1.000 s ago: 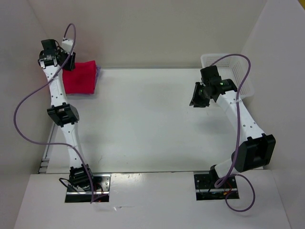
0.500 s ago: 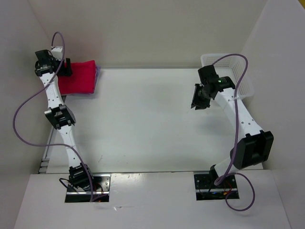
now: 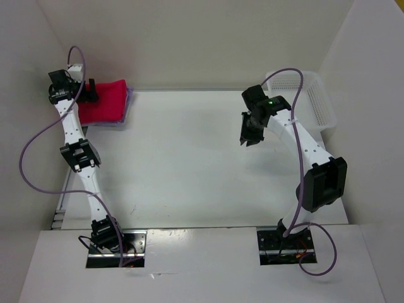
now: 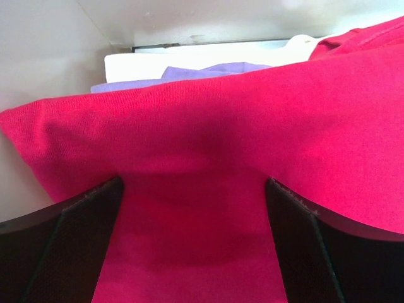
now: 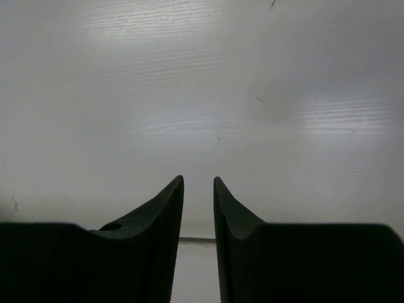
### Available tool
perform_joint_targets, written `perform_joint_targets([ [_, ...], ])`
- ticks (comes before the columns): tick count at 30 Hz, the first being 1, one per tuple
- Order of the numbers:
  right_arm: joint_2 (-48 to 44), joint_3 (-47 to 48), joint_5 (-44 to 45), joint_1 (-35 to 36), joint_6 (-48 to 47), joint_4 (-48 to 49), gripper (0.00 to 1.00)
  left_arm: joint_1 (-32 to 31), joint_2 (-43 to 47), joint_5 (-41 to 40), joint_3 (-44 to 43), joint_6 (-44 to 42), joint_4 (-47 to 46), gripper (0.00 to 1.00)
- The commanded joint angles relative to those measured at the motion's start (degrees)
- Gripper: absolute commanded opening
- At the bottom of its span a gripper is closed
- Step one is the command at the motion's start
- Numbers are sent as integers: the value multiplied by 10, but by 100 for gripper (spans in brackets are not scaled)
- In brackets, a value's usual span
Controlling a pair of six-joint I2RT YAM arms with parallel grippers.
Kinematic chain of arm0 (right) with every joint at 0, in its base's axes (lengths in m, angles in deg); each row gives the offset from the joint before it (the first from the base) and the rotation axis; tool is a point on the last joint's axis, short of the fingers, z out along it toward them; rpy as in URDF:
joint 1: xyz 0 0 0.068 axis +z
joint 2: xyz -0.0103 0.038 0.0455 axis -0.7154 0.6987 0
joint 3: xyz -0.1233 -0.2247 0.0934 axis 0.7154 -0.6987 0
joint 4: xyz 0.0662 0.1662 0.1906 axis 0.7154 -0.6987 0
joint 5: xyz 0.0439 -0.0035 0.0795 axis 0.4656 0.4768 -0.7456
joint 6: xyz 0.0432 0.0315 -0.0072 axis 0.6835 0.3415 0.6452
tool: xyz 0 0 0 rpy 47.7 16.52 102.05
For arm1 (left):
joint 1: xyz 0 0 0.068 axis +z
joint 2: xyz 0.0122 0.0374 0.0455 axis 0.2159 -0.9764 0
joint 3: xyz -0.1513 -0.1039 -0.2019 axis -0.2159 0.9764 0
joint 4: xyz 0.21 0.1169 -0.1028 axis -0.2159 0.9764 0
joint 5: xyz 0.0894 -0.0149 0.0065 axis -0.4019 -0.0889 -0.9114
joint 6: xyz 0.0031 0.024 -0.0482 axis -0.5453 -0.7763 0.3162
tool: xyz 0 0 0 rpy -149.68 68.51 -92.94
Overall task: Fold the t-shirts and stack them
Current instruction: Put the neatly folded tshirt into the corner of the board with the left arm
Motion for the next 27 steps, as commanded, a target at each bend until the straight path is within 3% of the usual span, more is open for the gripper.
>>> perform_joint_targets([
  [1,-3,33,15,7,5,-20,31,-2,58,45,-8,13,-24,99],
  [9,-64,28,15,13,15,-2,36,-52,217,85,-8,-19,22,99],
  [11,-84,16,15,13,15,-2,44,-71,271,124,-8,-19,37,99],
  [12,-107,16,15,13,15,-2,49,-80,288,137,-8,-19,51,99],
  [13,-120,10,15,13,20,-2,64,-90,324,147,-8,-19,58,99],
  [14,-133,3,15,13,21,-2,93,-112,342,162,-8,-25,64,99],
  [15,-156,3,15,13,21,-2,100,-126,359,162,-8,-25,78,99],
  [16,-170,-3,15,13,21,-10,100,-143,394,162,-8,-32,85,99],
  [19,-220,-22,15,13,21,-27,100,-235,451,162,-8,-61,144,99],
  [20,-234,-28,4,13,21,-27,100,-301,460,146,-8,-84,160,99],
  [23,-297,-65,-16,13,27,-22,100,-416,471,89,-8,-122,232,99],
  [24,-315,-90,-30,13,38,-22,100,-492,471,49,15,-133,247,99],
  [27,-396,-141,-62,13,61,-8,100,-624,471,37,57,-141,306,99],
])
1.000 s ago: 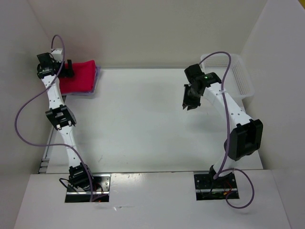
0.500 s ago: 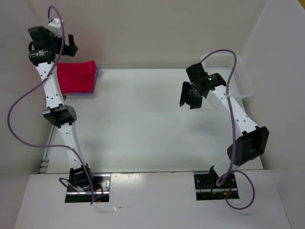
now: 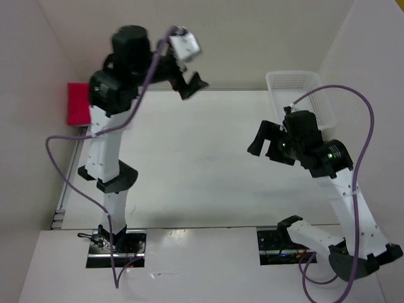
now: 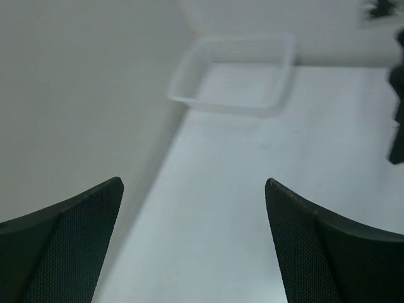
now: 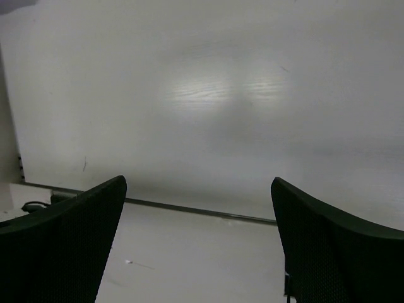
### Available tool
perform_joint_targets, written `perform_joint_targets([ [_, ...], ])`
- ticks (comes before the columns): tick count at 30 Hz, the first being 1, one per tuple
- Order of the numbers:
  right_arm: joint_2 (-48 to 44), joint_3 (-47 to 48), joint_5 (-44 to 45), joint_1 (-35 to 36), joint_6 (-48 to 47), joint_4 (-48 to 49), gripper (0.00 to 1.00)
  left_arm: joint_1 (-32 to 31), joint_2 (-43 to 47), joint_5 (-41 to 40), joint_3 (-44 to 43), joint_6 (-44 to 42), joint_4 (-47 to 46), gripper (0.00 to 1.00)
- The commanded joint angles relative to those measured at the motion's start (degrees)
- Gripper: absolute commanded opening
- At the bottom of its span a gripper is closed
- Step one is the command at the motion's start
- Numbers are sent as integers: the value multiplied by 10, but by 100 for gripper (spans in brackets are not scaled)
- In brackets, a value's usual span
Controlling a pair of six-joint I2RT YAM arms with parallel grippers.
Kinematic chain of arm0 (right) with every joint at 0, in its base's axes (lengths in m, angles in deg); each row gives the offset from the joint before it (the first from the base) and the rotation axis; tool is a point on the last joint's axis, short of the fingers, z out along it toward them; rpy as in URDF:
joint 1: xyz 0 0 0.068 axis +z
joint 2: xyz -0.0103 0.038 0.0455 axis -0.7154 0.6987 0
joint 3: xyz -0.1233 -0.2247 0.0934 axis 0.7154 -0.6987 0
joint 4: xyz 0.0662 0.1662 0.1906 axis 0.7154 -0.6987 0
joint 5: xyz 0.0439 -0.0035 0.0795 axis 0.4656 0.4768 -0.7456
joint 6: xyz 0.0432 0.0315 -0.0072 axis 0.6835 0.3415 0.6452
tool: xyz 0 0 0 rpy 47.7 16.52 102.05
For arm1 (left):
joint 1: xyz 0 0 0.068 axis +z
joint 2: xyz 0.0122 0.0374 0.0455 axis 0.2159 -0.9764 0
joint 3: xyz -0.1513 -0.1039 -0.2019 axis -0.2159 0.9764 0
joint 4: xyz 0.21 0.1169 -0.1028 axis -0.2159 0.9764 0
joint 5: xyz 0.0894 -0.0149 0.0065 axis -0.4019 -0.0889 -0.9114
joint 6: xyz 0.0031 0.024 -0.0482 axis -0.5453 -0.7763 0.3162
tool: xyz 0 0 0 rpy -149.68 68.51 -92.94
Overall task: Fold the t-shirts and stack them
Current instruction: Put the neatly folded tshirt into the corner of the board with the left arm
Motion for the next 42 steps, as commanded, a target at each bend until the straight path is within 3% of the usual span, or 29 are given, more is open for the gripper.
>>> perform_joint_targets([
  [1,-94,-60,-43,3,32,6,100,-116,-2,-31,104,-40,112,99],
  [10,-237,-147,-102,3,91,6,100,-419,17,-100,270,-43,112,99],
  [13,-267,-162,-114,3,97,1,100,-462,22,-90,333,-43,112,99],
  [23,-284,-198,-139,3,96,14,100,-468,-1,-40,375,-109,112,99],
  [27,-265,-179,-87,3,89,-20,100,-463,61,-32,503,-118,22,99],
  [28,-265,-174,-75,3,89,-27,100,-463,103,-40,581,-111,-8,99],
  [30,-259,-156,-36,3,94,-43,100,-458,161,-84,654,-103,-95,99],
  [36,-233,-137,41,20,122,-80,100,-445,216,-149,834,-65,-186,99],
  [42,-228,-142,46,20,127,-69,100,-445,228,-149,924,-54,-220,99],
])
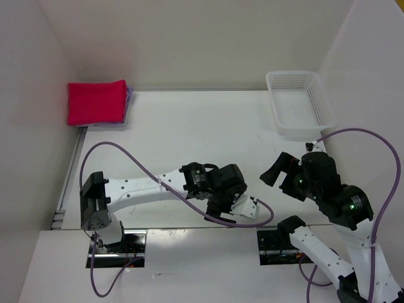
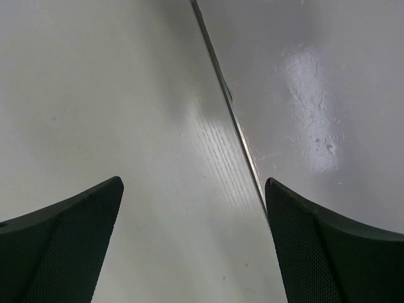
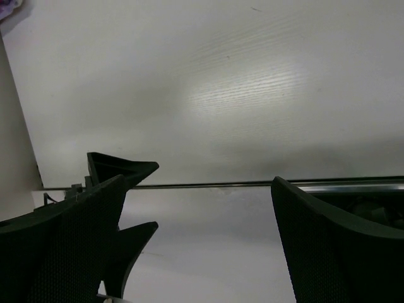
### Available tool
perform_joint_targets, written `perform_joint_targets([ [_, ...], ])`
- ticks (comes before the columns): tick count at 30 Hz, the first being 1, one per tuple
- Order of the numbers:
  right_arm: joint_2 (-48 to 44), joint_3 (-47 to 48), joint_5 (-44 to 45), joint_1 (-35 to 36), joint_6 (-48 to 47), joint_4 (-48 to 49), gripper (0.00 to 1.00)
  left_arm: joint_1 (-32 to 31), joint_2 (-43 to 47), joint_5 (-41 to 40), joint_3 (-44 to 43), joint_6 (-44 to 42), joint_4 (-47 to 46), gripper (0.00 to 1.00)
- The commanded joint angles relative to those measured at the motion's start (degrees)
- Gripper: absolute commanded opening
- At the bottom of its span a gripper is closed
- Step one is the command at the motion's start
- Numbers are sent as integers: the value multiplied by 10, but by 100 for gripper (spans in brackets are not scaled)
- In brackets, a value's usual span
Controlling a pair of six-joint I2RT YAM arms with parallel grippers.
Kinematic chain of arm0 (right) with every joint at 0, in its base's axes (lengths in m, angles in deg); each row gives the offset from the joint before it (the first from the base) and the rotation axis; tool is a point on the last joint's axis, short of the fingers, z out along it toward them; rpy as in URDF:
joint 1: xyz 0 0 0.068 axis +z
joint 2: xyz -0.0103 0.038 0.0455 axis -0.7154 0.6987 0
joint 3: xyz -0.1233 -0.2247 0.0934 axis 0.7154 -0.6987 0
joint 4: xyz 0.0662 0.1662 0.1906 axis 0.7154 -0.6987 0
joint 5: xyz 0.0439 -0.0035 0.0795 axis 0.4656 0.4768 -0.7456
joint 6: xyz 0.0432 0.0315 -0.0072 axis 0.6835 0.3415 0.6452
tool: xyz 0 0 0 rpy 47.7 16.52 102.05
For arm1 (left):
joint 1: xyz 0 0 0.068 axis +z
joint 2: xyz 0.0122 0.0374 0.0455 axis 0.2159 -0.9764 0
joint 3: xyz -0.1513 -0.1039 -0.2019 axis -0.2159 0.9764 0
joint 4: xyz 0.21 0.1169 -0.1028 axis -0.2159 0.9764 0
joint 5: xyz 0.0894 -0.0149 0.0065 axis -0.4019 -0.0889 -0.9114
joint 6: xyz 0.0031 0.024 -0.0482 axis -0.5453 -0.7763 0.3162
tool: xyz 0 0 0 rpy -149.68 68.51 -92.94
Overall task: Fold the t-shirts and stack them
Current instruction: Put the neatly folded tshirt into the corner of the board with the left arm
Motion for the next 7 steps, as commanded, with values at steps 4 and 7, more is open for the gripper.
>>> perform_joint_targets([
  [4,-1,8,25,6,9,4,100,1,17,3,19,16,-48,99],
  [7,-8,8,30,6,9,4,100,1,11,3,8,16,-48,99],
])
